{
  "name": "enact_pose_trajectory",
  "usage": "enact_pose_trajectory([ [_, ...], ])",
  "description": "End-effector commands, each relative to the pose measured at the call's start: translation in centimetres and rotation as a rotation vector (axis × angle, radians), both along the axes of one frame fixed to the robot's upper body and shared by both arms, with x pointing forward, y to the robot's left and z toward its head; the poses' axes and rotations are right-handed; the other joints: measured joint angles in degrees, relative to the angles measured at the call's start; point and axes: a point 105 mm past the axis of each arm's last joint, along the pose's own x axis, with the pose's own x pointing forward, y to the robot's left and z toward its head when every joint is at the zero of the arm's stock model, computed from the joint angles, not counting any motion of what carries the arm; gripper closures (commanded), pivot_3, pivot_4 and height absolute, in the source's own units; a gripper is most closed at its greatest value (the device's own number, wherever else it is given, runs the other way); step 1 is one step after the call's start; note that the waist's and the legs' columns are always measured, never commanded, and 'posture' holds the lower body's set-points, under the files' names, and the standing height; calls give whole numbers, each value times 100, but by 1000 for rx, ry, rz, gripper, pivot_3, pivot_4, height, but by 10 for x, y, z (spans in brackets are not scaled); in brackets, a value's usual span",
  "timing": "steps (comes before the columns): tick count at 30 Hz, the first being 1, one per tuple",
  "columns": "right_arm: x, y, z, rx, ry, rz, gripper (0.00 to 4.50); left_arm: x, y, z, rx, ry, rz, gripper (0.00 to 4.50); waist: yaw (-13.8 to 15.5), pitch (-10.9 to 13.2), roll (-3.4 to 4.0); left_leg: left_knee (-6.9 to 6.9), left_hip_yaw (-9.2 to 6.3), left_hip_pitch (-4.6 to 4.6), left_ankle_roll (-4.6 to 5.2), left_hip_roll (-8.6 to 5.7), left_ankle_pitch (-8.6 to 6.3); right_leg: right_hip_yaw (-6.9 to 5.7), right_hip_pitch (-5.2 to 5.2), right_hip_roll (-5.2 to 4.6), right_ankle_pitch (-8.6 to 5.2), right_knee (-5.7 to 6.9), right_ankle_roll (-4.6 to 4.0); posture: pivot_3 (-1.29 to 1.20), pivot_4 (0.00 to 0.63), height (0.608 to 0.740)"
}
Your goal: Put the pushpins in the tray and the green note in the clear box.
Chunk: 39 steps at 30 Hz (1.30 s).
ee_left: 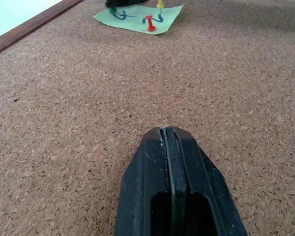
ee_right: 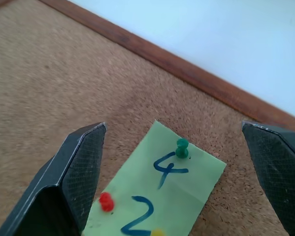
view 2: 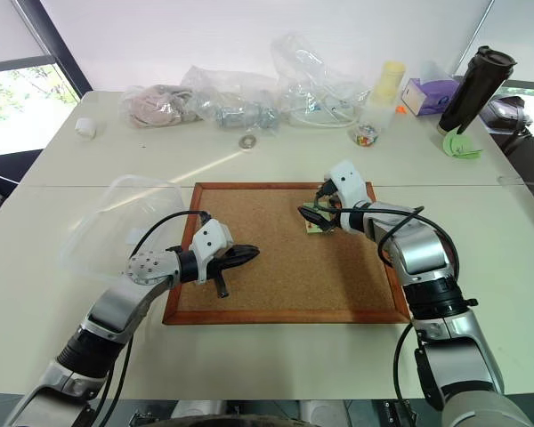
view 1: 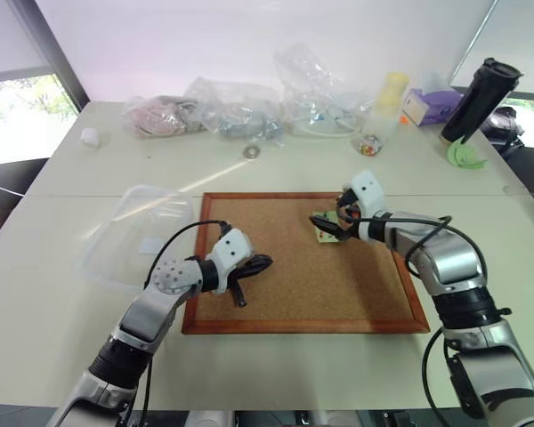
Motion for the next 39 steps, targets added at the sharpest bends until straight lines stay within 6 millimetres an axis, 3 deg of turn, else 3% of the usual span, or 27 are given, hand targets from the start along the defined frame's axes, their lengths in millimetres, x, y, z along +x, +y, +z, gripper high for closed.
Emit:
enact_pose_trajectory([
  [1, 8, 3, 13, -2, -42, -4, 0, -8, 6, -18, 51, 62, 12, 4453, -7, 0, 0, 0, 0, 0, 0, 0, 0, 0, 0, 0, 0, 0, 0, 0, 150, 740],
  [7, 7, 8, 9, -13, -29, 24, 0, -11, 6, -19, 47, 67, 18, 4453, -15, 0, 0, 0, 0, 1, 1, 2, -1, 0, -4, 0, 0, 8, 0, 0, 150, 740],
  [9, 6, 9, 8, -12, -24, 33, 838, -12, 5, -19, 46, 68, 20, 4500, -16, 0, 0, 0, 0, 1, 3, 1, -2, 0, -3, 0, 0, 8, 0, 0, 150, 740],
  [16, 4, 10, -1, -47, 1, 45, 4480, -14, 6, -20, 46, 80, 26, 4500, -15, 0, 0, -1, 0, 0, 12, 2, -7, 0, -5, 0, 0, 8, 0, 0, 150, 740],
  [20, 3, 11, 2, -55, -9, 52, 4480, -16, 7, -23, 53, 109, 27, 4500, -17, -1, 0, -1, 0, 2, 13, 2, -8, 0, -3, -1, 0, 9, 0, 0, 150, 740],
  [34, 2, 1, 45, 6, -111, 7, 4480, -21, 7, -39, 116, 190, 15, 4500, -6, -1, 1, -2, -1, 1, 21, 2, -12, 0, -4, -2, 0, 9, 0, 0, 150, 740],
  [39, 0, 2, 50, 21, -116, 1, 4480, -22, 6, -40, 118, 198, 13, 4500, -7, -1, 1, -2, -1, 2, 23, 2, -13, 1, -3, -3, 0, 8, 0, 0, 150, 740],
])
